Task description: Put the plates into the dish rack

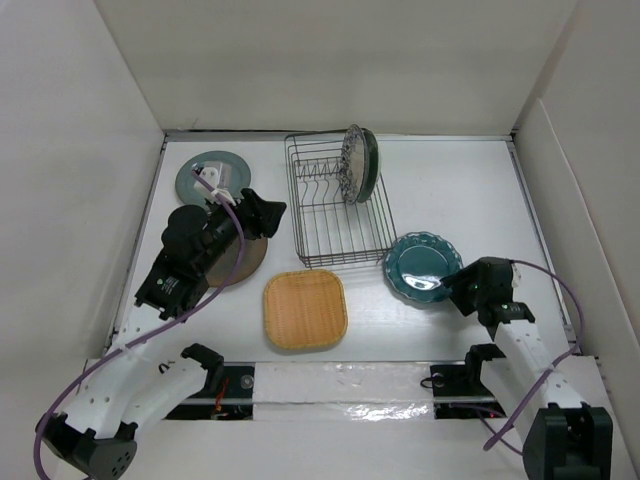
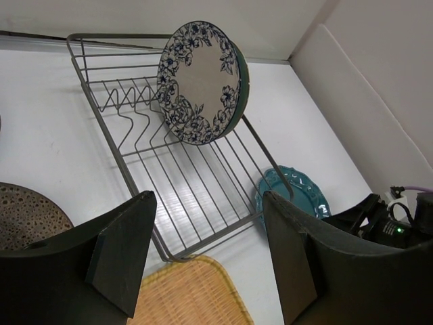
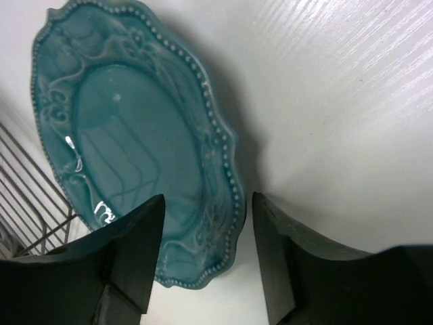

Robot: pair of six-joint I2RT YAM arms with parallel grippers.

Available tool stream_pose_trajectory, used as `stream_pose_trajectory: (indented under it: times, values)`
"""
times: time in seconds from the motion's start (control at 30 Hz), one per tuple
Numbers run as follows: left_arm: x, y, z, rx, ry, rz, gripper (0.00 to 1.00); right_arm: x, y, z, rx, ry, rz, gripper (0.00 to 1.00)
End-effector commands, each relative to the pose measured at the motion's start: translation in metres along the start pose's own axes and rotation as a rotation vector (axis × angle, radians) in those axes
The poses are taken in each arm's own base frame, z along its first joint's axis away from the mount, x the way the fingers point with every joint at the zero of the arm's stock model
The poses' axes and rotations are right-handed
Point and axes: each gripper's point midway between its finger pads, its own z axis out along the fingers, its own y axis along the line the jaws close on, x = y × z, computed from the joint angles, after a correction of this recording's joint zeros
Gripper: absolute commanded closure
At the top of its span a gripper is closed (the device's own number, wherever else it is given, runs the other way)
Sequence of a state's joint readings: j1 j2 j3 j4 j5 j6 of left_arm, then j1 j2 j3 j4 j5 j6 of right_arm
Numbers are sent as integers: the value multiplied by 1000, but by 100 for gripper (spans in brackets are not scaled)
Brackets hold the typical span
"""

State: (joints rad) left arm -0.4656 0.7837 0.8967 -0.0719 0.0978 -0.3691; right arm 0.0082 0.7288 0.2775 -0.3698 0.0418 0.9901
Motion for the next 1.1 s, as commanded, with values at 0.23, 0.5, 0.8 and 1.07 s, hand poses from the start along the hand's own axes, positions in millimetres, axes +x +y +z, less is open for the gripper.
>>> stream_pose_trajectory:
  times: [0.23, 0.5, 0.8, 1.07]
  values:
    - [-21, -11, -9, 32, -73, 7, 39, 5, 7, 16, -24, 120, 15, 51]
    - [-25, -12, -14, 35, -87, 9, 39, -2, -1, 15, 20, 91, 46, 94]
    - [-22, -13, -11, 45, -77, 8, 39, -67, 22, -35, -43, -227, 20, 100]
    - [-19, -11, -7, 35, -65, 8, 39, -154, 109, -116, -266, -567, -181, 100]
